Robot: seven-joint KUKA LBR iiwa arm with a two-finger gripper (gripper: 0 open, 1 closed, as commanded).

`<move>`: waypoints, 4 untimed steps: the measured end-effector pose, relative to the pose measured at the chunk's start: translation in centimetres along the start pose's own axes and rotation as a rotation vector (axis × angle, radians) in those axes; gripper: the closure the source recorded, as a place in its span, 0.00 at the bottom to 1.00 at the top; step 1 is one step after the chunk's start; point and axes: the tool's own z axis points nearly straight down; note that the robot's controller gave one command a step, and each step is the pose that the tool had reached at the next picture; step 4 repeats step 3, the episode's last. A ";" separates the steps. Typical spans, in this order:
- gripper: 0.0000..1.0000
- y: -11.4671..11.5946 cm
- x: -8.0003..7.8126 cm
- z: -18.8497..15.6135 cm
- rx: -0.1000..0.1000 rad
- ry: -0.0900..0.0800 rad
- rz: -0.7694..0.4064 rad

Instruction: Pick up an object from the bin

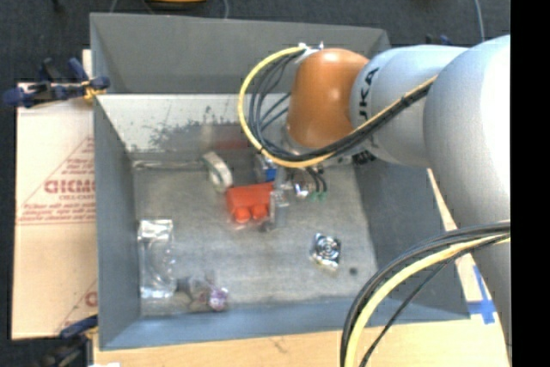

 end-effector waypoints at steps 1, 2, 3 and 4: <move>1.00 0.0 -0.2 -0.3 0.001 -0.009 0.000; 1.00 -0.2 -0.6 -6.2 0.001 -0.002 0.001; 1.00 -0.3 -0.9 -10.1 0.001 0.000 0.004; 1.00 -0.3 -0.9 -10.1 0.001 0.000 0.004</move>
Offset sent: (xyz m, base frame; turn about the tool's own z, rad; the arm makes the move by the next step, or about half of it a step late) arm 0.0000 0.0000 0.0000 0.0000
